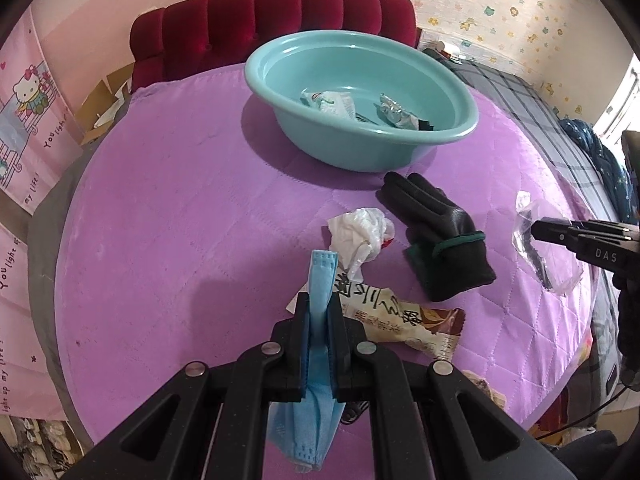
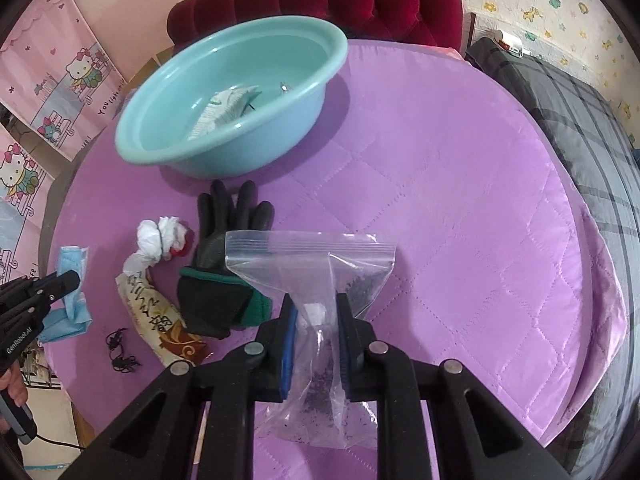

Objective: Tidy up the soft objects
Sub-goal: 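Carry the blue mask and clear zip bag with both grippers over the basin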

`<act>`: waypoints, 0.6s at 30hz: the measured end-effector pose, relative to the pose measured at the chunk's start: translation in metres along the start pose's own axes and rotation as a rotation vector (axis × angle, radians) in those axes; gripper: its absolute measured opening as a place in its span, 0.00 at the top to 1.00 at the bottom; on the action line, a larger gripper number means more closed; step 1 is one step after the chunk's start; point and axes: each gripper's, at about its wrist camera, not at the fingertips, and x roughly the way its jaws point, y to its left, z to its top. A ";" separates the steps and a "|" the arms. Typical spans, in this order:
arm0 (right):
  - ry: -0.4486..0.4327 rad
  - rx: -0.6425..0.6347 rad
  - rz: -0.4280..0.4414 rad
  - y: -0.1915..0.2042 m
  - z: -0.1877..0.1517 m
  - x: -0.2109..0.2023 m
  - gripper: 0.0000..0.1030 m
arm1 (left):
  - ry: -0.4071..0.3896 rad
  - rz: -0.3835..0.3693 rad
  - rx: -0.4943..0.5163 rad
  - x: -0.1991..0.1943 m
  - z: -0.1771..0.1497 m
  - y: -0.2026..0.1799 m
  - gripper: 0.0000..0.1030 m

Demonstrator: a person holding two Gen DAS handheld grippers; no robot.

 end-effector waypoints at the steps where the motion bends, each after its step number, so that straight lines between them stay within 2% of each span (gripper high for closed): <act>1: -0.005 -0.002 0.002 0.001 0.001 -0.003 0.83 | -0.002 0.000 0.003 -0.001 0.000 0.000 0.93; 18: -0.063 -0.057 0.035 0.025 0.027 -0.053 0.83 | -0.060 -0.047 0.053 -0.032 0.027 -0.022 0.93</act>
